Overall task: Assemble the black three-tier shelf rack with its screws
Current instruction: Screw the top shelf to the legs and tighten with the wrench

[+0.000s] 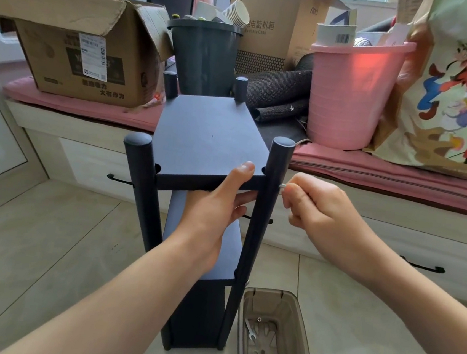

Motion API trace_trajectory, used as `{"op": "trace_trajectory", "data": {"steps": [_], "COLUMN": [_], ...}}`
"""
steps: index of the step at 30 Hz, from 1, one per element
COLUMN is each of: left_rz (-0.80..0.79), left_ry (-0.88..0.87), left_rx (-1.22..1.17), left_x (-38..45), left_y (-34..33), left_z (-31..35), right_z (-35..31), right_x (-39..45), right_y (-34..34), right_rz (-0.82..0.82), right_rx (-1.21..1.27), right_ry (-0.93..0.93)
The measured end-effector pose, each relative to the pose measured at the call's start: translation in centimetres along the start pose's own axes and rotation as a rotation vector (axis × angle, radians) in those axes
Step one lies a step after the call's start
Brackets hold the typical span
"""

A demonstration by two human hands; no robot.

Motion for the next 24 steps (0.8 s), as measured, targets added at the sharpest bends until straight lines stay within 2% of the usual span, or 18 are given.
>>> {"op": "trace_trajectory", "data": {"steps": [2,8,14,16,20,22,24], "left_rz": [0.001,-0.015,-0.023,-0.023,-0.014,-0.014,-0.011], "left_ry": [0.000,-0.008,-0.029,-0.028,-0.021,-0.013,-0.007], "left_rx": [-0.004,0.023,0.031,0.036,0.027,0.019,0.010], "left_x": [-0.1,-0.1,-0.1,-0.1,0.0,0.1,0.2], "left_y": [0.0,-0.2,-0.3,-0.3,-0.1,-0.1,0.0], "left_z": [0.0,0.2,0.2,0.1,-0.1,-0.2,-0.3], "right_z": [0.2,-1.8,-2.4,-1.7,0.5,0.5,0.5], "right_x": [0.0,-0.2,-0.3,-0.1,0.1,0.2,0.2], "right_y": [-0.1,0.3,0.5,0.4,-1.1,-1.4,-1.3], "right_rz": [-0.012,0.020,0.038,0.028,0.028,0.026,0.009], "right_rx": [0.019,-0.236,-0.334,-0.219,0.333,0.387,0.286], "right_ry": [-0.003,0.214,0.242,0.171,-0.110,-0.119,-0.078]}}
Point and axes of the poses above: each hand's wrist, its own x-axis towards the middle knuckle, its own y-axis out of the back of the hand, z = x × y, the point moved 9 cm from there along x, towards the middle knuckle, and after that the axes turned 11 degrees about y, right-handed, at the moved point
